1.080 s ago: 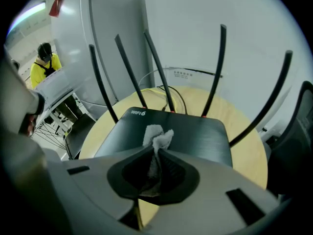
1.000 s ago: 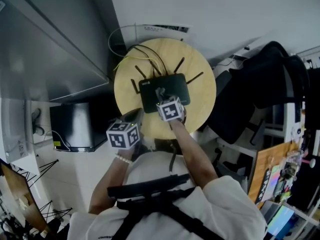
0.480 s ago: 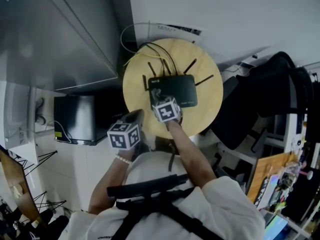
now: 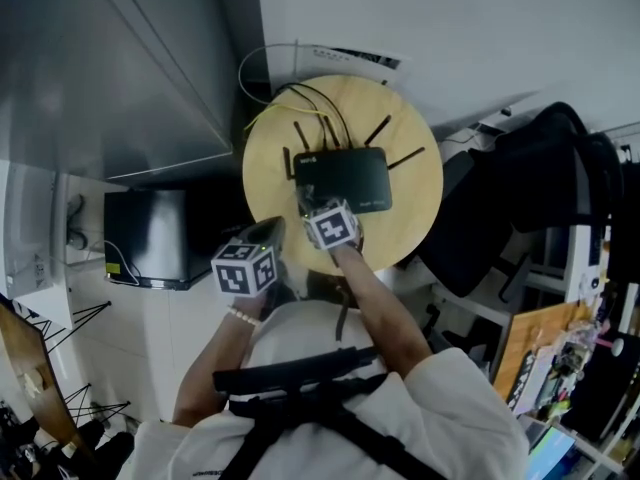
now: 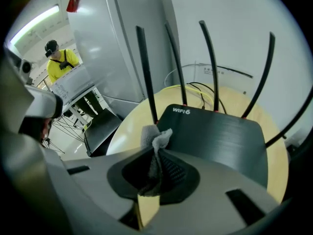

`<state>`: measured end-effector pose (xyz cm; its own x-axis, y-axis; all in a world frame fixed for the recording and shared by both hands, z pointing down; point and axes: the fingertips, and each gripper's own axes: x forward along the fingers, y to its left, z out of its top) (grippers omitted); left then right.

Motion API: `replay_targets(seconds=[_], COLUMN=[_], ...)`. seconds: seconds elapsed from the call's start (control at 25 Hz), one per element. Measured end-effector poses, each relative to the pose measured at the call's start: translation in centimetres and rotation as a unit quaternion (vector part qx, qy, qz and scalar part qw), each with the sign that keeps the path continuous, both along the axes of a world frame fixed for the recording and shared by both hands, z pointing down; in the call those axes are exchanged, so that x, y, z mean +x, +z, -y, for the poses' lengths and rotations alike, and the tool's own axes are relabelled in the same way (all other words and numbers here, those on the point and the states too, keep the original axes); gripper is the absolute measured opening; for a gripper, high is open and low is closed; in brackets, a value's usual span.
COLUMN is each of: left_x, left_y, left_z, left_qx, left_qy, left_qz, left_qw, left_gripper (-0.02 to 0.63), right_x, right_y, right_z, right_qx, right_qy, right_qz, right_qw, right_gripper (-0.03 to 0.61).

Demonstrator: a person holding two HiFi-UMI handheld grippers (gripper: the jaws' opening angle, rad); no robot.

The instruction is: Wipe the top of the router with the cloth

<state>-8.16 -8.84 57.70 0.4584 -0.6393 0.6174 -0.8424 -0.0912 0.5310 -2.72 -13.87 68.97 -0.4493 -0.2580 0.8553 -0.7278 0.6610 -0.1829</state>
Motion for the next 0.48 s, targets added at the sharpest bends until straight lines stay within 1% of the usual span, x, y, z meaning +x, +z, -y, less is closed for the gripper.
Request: replay_targets(seconds=[0.28, 0.48], left_x=[1.5, 2.4], left_y=[0.1, 0.0], left_z=[0.6, 1.3], left_qx=[-0.001, 0.001], left_qy=[0.020, 0.031], left_qz=[-0.002, -0.003], left_qw=[0.9998, 0.9995], left_gripper=[-0.003, -0.003], right_x=[5.0, 9.9], right_y=[0.0, 0.1], right_z=[1.7, 2.7], right_qx=[0.012, 0.024], right_qy=[0.041, 0.074], right_qz=[-0.020, -0.039], right_qw=[0.999, 0.996], right_gripper=[0.040, 0.040])
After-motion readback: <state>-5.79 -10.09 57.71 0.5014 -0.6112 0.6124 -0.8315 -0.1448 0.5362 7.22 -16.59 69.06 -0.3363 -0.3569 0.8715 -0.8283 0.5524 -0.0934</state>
